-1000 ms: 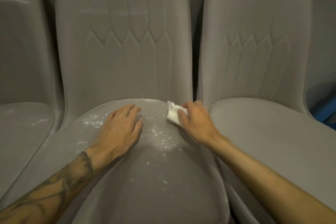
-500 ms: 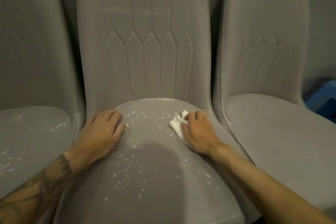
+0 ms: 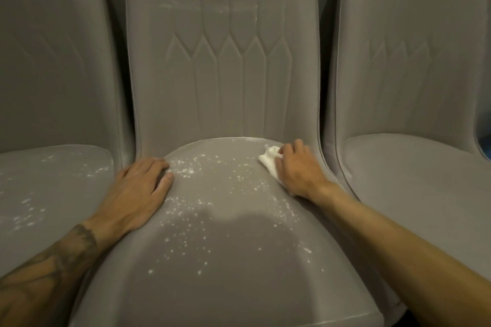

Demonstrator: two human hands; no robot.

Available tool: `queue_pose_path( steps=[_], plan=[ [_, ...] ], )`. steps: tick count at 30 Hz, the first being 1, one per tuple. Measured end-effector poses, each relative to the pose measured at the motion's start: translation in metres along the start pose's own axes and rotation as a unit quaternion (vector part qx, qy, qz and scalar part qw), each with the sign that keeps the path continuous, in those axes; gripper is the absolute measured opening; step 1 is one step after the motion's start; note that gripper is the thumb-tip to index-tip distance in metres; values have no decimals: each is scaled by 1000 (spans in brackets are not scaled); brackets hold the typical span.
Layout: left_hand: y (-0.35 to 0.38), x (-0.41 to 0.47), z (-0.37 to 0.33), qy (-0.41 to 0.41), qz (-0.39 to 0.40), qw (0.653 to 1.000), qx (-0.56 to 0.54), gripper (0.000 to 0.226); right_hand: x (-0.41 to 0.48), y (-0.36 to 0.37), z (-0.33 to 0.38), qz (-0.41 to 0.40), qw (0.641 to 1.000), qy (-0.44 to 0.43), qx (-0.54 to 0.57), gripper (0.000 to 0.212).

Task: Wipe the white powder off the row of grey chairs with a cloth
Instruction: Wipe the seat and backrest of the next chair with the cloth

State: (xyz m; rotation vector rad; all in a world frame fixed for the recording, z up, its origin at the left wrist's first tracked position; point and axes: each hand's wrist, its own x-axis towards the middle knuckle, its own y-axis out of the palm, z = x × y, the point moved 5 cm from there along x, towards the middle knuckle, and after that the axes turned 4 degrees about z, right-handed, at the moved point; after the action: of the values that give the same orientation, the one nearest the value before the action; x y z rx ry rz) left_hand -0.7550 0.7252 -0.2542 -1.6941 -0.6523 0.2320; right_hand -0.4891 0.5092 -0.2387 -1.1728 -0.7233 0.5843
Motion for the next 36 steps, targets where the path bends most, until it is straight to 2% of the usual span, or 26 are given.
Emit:
queue_pose_path(
  steps=[2,5,7,9,12,15,18,19,21,23,24,25,28,30,33,36],
  plan=[
    [0,-1,1,-2,-6,1000,-10,59,10,-3,-17,-3,998,60,-10,35],
    [1,-1,0,1,-10,1000,-14,56,28,5,-2,2,996,76,-41,43],
    [3,0,-1,7,-17,1000,-6,53,34,18,23,19,999,42,-17,40],
    [5,1,2,11,-25,1000,-11,51,28,26,48,35,999,-37,-13,38],
    [9,2,5,8,-30,999,-20,48,16,17,39,31,997,-77,0,36],
    [11,4,7,4,-34,999,-25,39,24,13,2,24,998,25,-50,36],
    [14,2,8,3,-37,999,-31,43,36,12,10,15,993,97,-66,35],
    [16,3,8,6,-40,999,-34,47,39,14,22,24,995,84,-58,35],
    [17,4,9,10,-47,998,-34,51,39,27,53,44,999,-6,-28,36],
    [16,5,10,11,-53,998,-34,46,31,34,68,51,993,-104,9,36],
    [16,5,10,10,-55,998,-36,42,30,33,62,55,991,-122,13,37],
    [17,4,11,11,-57,998,-35,40,35,32,49,57,992,-110,2,39],
    [17,0,10,26,-61,998,-6,42,54,23,4,43,997,25,-58,42],
    [18,1,12,24,-55,998,-11,42,65,25,9,30,995,61,-67,38],
    [19,2,13,20,-62,998,-26,47,64,40,48,35,997,-52,-37,43],
    [18,2,12,23,-61,998,-26,48,43,34,48,46,987,-153,5,35]
  ],
)
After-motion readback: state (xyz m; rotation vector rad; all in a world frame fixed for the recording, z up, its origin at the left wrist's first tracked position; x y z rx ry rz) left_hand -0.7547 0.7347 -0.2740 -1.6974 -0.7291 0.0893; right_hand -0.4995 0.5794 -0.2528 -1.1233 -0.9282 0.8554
